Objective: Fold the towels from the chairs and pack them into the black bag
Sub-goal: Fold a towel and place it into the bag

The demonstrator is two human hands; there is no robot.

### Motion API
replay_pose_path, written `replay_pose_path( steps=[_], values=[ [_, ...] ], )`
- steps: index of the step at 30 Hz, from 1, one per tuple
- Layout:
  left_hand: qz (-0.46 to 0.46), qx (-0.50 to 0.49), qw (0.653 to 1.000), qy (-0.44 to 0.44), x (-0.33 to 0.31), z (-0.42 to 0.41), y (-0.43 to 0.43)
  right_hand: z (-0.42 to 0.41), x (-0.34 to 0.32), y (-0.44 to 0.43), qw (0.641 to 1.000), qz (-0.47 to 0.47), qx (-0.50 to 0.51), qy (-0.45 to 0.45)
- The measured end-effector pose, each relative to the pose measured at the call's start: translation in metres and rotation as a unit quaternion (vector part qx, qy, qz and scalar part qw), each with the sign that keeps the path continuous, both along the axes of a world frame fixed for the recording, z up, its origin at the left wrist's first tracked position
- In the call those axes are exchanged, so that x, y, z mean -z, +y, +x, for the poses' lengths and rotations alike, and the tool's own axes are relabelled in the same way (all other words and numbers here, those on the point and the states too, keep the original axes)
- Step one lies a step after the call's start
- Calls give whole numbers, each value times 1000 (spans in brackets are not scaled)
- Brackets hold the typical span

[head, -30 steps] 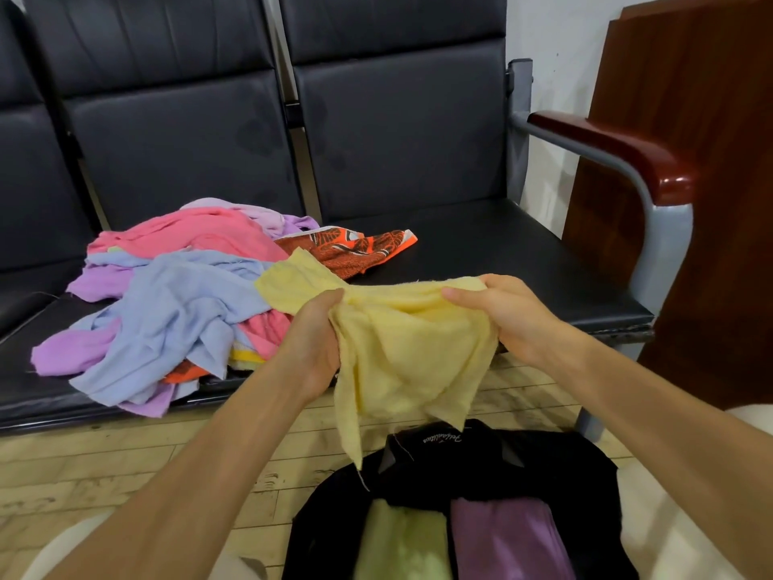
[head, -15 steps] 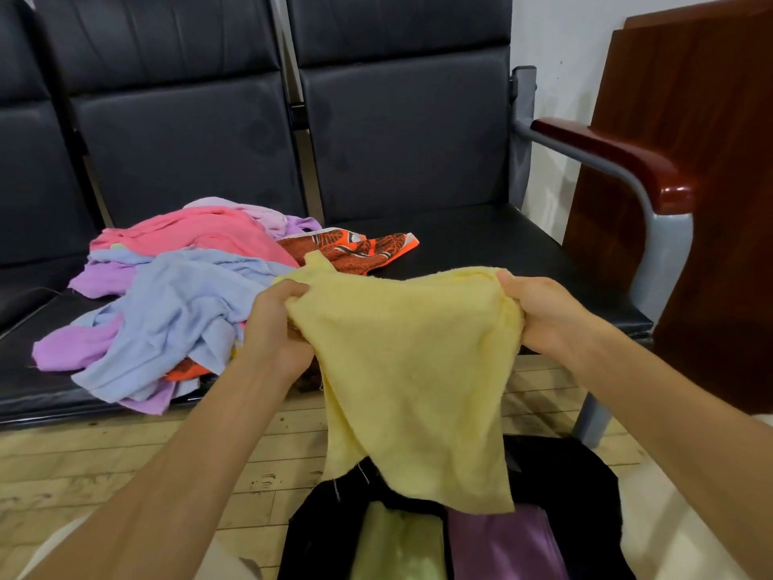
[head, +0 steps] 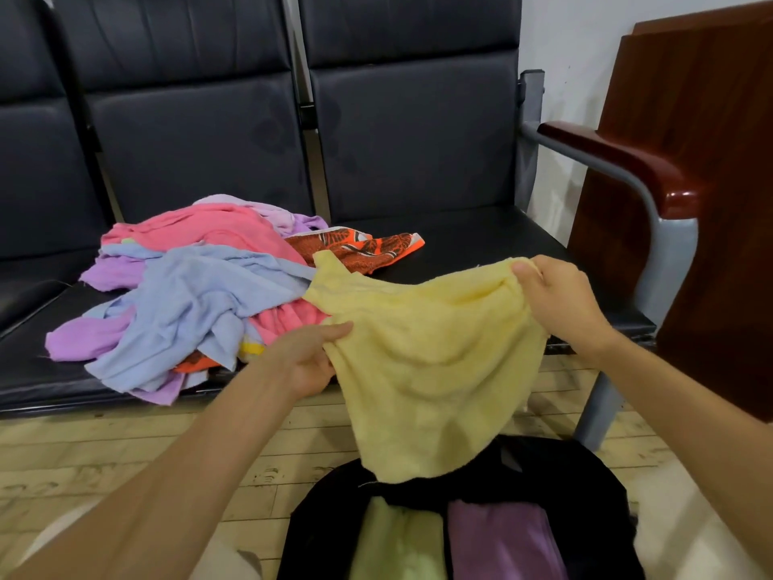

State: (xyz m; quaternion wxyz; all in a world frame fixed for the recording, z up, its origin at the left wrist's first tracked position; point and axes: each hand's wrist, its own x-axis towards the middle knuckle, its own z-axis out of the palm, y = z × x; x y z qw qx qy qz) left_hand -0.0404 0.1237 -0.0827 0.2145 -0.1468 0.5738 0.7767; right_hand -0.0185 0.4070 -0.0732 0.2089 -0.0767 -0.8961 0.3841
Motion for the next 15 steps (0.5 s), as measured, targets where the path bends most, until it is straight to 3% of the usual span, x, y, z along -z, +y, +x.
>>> replay_pose_path(
  steps=[5,10,12,15],
  values=[
    [9,42,999,15,5,7,15,11,-9,-6,974,-223,-47,12],
    [62,21,993,98,-14,1,14,11,-16,-2,875,-483,-30,-29],
    [73,27,988,131,-27,0,11,13,-21,-1,842,-538,-26,-23],
    [96,25,982,163,-47,5,8,23,-38,-1,831,-546,-110,-3]
  ],
)
